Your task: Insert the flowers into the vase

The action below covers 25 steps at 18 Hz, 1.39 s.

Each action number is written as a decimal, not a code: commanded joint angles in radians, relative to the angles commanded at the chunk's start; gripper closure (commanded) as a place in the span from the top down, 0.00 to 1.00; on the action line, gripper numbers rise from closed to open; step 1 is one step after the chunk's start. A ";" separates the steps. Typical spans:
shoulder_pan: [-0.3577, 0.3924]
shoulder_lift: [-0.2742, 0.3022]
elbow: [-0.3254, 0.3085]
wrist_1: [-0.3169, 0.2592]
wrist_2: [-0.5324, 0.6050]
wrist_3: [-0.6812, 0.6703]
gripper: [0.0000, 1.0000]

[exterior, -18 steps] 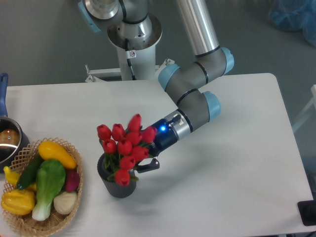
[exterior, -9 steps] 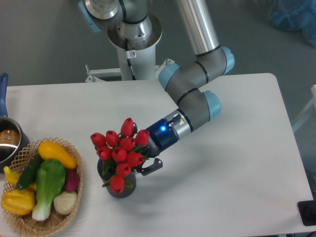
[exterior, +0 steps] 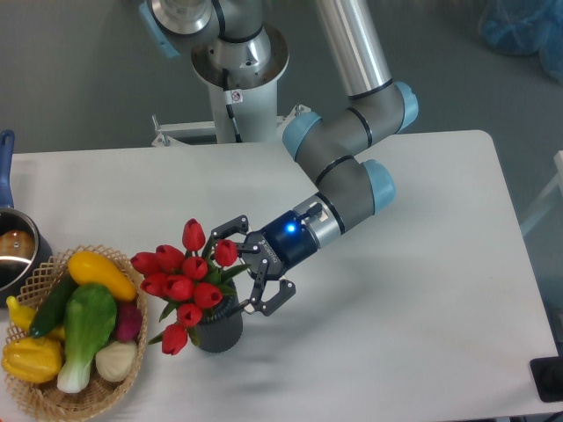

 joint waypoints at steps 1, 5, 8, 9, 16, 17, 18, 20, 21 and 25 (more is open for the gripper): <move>0.002 0.006 0.000 0.000 0.003 0.000 1.00; 0.032 0.052 0.003 -0.002 0.127 -0.002 1.00; 0.077 0.089 0.017 -0.002 0.161 -0.011 1.00; 0.086 0.089 0.026 -0.002 0.161 -0.012 1.00; 0.161 0.089 0.093 -0.002 0.216 -0.020 1.00; 0.172 0.091 0.110 -0.002 0.260 -0.020 1.00; 0.182 0.092 0.126 -0.002 0.315 -0.021 1.00; 0.199 0.109 0.147 0.000 0.403 -0.026 1.00; 0.206 0.112 0.159 -0.003 0.431 -0.026 1.00; 0.256 0.159 0.187 -0.002 0.593 -0.054 1.00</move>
